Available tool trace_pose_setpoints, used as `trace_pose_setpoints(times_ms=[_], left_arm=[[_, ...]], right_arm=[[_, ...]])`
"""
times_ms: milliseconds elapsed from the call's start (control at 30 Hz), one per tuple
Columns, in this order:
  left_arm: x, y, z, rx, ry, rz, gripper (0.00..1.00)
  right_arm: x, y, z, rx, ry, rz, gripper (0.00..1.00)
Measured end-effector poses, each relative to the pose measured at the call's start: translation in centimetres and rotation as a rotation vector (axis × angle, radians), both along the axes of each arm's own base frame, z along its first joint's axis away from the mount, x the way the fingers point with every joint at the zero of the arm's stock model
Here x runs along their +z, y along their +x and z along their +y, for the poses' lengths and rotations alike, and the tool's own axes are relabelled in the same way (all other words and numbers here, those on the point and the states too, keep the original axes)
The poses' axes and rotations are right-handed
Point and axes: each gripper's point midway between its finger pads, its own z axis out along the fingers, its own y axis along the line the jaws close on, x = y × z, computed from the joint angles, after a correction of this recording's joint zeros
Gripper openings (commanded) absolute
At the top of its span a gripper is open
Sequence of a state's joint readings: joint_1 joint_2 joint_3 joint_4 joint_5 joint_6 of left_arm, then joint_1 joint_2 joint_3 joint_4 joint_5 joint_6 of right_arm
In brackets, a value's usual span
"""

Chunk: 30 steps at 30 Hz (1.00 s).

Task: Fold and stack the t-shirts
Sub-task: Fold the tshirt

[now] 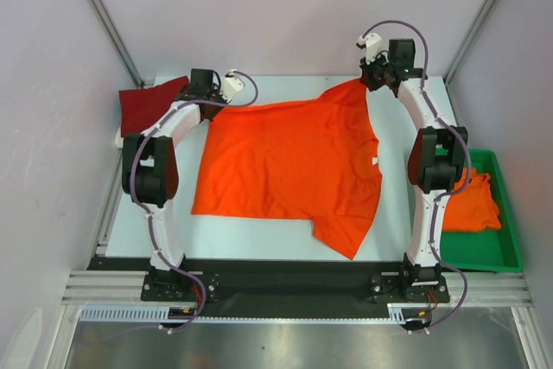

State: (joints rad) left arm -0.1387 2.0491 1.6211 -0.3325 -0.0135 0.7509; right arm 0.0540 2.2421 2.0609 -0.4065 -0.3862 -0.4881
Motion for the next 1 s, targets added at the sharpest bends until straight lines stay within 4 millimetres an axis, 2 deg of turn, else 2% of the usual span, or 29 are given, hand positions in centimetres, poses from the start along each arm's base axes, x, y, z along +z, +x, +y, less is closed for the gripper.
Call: trace_pose_setpoints(times_ms=[67, 167, 267, 467, 633, 833, 1000], left_arm=[[0.1, -0.8, 0.1, -0.004, 0.000, 0.003, 0.00], [0.1, -1.9, 0.1, -0.010, -0.006, 0.009, 0.00], [0.0, -2.8, 0.1, -0.014, -0.009, 0.017, 0.00], [-0.1, -4.1, 0.2, -0.018, -0.012, 0.025, 0.00], [-0.4, -5.1, 0.3, -0.019, -0.012, 0.033, 0.00], [-1.0, -6.0, 0.3, -0.024, -0.016, 0.052, 0.00], [-1.0, -7.3, 0.3, -0.030, -0.024, 0.061, 0.00]], right_arm=[[1.0, -1.4, 0.2, 0.012, 0.002, 0.004, 0.00], [1.2, -3.6, 0.6, 0.031, 0.001, 0.031, 0.00], [0.4, -5.8, 0.9, 0.042, 0.002, 0.075, 0.00], [-2.5, -11.5, 1.1, 0.059, 0.001, 0.199, 0.00], [-2.9, -15.4, 1.3, 0.071, 0.004, 0.251, 0.00], [-1.5, -18.0, 1.7, 0.085, 0.007, 0.243, 0.00], [-2.1, -20.4, 2.2, 0.099, 0.011, 0.278, 0.00]])
